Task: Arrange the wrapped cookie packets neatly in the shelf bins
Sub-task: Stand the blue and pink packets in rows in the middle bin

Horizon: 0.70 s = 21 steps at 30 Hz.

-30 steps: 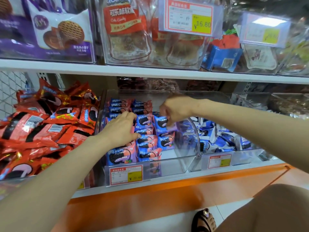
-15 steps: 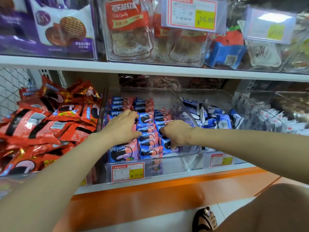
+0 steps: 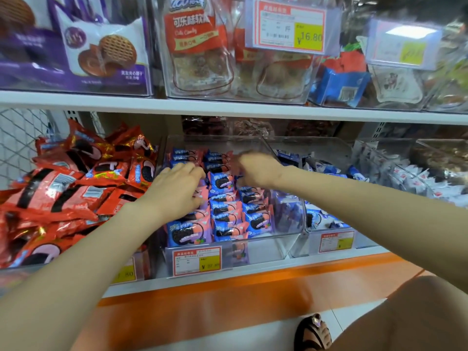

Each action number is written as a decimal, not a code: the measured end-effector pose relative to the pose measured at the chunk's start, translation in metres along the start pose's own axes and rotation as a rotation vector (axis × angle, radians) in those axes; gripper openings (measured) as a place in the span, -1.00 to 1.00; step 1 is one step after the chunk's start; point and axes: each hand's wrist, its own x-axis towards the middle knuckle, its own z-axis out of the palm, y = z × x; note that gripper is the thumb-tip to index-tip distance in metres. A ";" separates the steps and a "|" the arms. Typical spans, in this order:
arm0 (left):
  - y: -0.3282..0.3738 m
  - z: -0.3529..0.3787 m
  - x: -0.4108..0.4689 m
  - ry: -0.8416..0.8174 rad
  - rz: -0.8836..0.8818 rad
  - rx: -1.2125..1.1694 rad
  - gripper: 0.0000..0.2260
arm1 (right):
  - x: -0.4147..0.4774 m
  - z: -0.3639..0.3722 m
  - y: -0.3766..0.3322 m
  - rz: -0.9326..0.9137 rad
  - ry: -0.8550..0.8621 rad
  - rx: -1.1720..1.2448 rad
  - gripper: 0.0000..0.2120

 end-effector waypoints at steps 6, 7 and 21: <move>-0.009 0.001 -0.004 0.000 0.005 0.043 -0.58 | 0.030 0.017 -0.017 -0.114 0.133 -0.110 -0.54; -0.010 0.001 -0.005 0.001 0.013 0.058 -0.58 | 0.032 0.018 -0.017 -0.117 0.146 -0.141 -0.55; -0.007 0.006 -0.002 -0.046 0.038 -0.003 -0.61 | -0.040 -0.041 0.024 -0.105 -0.269 0.147 -0.75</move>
